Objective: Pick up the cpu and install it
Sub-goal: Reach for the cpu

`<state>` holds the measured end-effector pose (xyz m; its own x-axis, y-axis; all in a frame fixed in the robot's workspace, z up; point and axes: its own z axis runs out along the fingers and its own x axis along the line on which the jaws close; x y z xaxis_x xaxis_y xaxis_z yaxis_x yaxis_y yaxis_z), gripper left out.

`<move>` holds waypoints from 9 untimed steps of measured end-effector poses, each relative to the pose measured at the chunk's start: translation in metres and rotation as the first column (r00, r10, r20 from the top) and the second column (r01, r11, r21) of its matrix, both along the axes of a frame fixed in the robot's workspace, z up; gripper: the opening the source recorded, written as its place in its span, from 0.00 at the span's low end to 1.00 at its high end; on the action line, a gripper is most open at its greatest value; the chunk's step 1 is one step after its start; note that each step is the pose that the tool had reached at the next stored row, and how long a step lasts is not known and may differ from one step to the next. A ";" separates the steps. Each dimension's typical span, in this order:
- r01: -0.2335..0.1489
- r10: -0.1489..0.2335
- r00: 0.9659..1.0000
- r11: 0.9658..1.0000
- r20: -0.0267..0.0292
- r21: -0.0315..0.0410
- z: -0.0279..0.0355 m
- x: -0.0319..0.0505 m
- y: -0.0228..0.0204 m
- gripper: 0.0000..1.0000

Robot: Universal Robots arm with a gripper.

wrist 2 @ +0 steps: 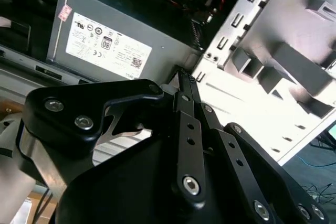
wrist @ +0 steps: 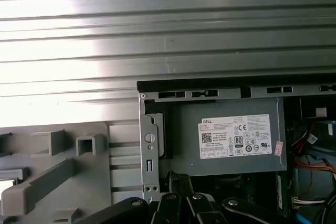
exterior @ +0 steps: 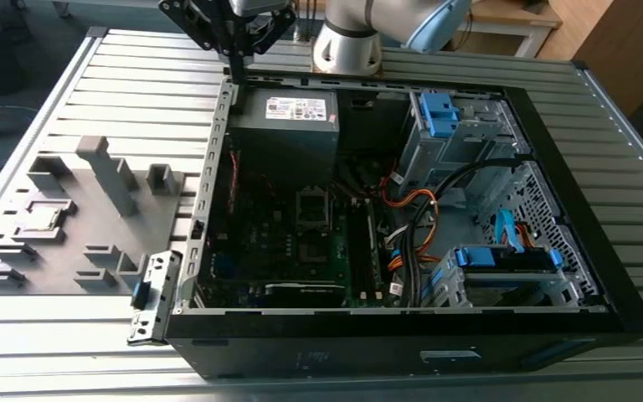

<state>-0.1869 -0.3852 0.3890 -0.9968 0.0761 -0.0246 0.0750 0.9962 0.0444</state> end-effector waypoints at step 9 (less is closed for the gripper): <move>0.000 0.000 1.000 1.000 0.000 0.000 -0.0015 -0.0187 0.0045 0.11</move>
<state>-0.2055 -0.3808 0.3875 -0.9968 0.0763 -0.0246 0.0752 0.9962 0.0444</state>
